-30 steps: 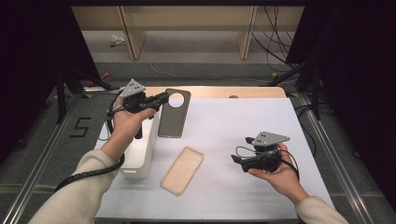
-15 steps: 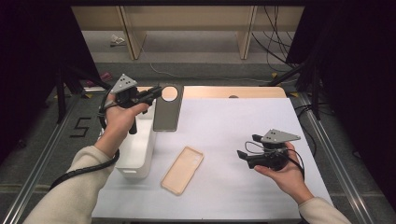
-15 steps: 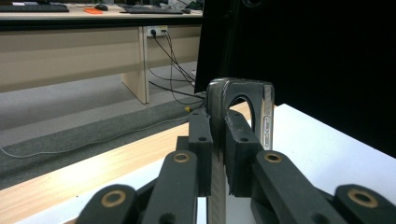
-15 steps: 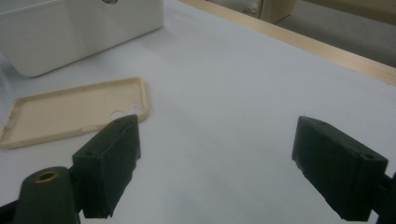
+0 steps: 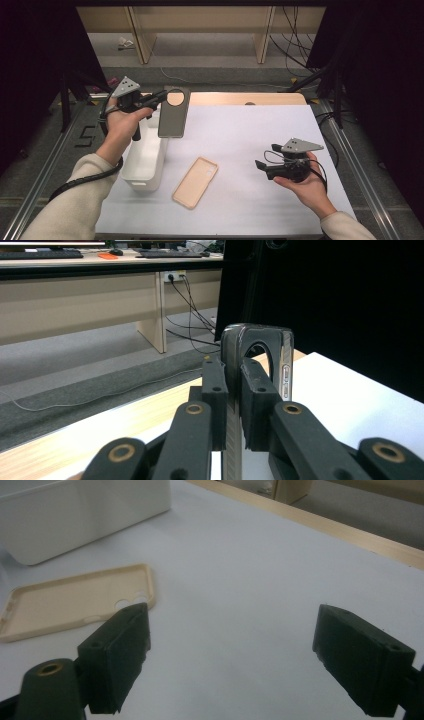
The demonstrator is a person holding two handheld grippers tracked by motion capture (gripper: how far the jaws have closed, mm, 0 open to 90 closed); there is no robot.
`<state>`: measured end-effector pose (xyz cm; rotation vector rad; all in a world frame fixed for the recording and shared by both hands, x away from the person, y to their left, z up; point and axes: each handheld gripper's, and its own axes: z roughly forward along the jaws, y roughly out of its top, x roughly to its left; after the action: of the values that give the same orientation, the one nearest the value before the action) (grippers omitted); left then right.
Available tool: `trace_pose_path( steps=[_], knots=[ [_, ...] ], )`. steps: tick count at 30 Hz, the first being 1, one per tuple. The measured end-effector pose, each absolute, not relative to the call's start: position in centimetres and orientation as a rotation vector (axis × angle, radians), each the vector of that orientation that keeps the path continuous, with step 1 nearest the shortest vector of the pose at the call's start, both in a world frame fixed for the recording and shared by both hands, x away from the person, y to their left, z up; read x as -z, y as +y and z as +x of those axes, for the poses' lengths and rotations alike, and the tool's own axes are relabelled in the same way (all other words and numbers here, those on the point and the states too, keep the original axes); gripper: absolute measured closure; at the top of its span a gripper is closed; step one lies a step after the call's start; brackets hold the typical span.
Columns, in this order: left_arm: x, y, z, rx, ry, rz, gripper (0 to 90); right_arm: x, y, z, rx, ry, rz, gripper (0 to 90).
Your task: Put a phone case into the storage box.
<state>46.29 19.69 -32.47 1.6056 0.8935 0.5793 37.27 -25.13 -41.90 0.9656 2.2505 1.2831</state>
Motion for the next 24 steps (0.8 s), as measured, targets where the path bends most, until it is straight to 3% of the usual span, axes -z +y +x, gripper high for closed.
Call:
trace_pose_path(
  steps=[24],
  knots=[
    [32.5, 22.4, 47.3, -0.626, 0.917, 1.596, 82.2, 42.0, -25.3, 37.4, -1.291, 2.245, 0.974, 16.2]
  ],
)
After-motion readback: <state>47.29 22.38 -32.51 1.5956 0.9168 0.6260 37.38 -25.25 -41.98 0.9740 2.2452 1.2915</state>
